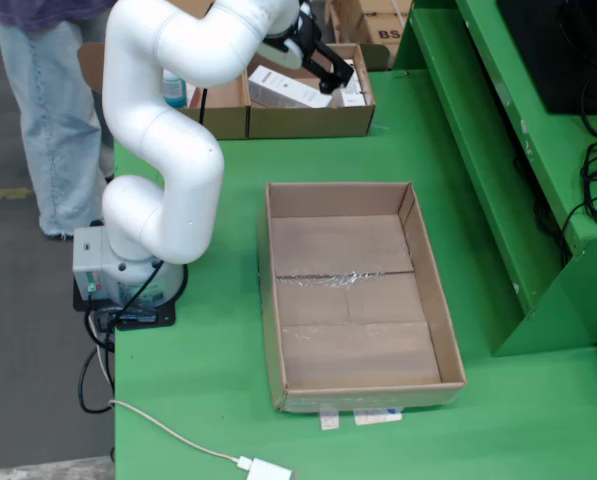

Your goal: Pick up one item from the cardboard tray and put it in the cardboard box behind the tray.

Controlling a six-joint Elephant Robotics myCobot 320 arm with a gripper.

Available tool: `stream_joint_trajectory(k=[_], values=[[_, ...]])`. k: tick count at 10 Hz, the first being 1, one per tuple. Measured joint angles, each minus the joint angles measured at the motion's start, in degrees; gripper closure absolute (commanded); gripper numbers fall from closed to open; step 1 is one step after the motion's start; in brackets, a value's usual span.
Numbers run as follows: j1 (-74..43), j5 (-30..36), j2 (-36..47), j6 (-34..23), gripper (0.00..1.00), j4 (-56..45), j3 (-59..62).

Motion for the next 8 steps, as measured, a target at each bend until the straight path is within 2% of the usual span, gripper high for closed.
stream_joint_trajectory(k=[3,6,8], values=[[-8.71,3.43,0.09,-8.70,0.00,-4.75,0.09],[-16.62,3.43,0.09,-16.70,0.00,-4.75,0.09],[-22.15,3.52,0.09,-18.89,0.00,-4.75,0.09]])
